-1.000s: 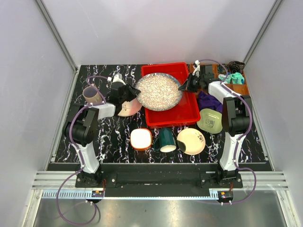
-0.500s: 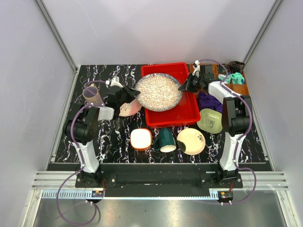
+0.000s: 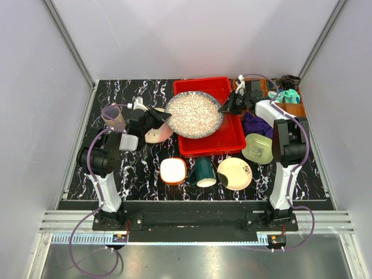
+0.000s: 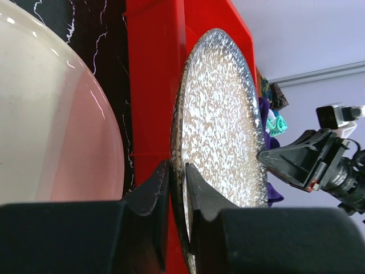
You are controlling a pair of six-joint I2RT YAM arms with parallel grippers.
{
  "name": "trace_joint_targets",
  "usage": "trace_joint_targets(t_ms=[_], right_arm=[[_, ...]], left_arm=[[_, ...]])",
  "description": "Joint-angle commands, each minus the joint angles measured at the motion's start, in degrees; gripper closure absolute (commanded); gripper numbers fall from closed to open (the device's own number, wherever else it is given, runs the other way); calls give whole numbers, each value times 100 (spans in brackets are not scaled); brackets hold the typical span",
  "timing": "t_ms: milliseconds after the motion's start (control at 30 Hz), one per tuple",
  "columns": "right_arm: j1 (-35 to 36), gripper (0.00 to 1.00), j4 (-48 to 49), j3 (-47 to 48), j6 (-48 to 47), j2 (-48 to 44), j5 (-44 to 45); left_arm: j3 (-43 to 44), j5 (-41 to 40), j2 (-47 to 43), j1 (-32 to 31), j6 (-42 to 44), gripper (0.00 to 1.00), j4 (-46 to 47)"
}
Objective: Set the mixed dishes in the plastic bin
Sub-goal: Place the plate in the plastic bin.
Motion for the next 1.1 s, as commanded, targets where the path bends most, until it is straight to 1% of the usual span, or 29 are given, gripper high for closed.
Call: trace_joint_targets(t_ms=[0, 33, 67, 200, 400, 500, 567, 700, 933, 1067], right_arm=[[322, 82, 245, 102, -4, 63, -514], [322, 80, 236, 93, -12, 72, -514], [331, 75, 236, 93, -12, 81, -514], [322, 66, 236, 84, -4, 107, -514], [322, 60, 236, 84, 5, 116, -496], [331, 59, 228, 85, -3, 107, -453], [331, 51, 228, 93, 5, 98, -426], [331, 39, 228, 67, -12, 63, -356], [322, 32, 228, 23, -39, -25, -136], [322, 29, 219, -21, -82, -147, 171]], left_arm=[[18, 1174, -337, -182, -344, 100, 1451], [0, 1183, -346, -165, -388, 100, 1486], [-17, 1191, -337, -156, -397, 100, 1547], [-52, 1218, -355, -112, -441, 100, 1644], [-140, 1244, -363, -15, -520, 100, 1759], [-158, 1253, -364, 20, -520, 100, 1777], [-167, 1244, -372, 38, -529, 100, 1794], [-176, 1262, -390, 64, -529, 100, 1803], [-176, 1271, -390, 90, -529, 100, 1785], [-193, 1253, -416, 99, -520, 100, 1768]])
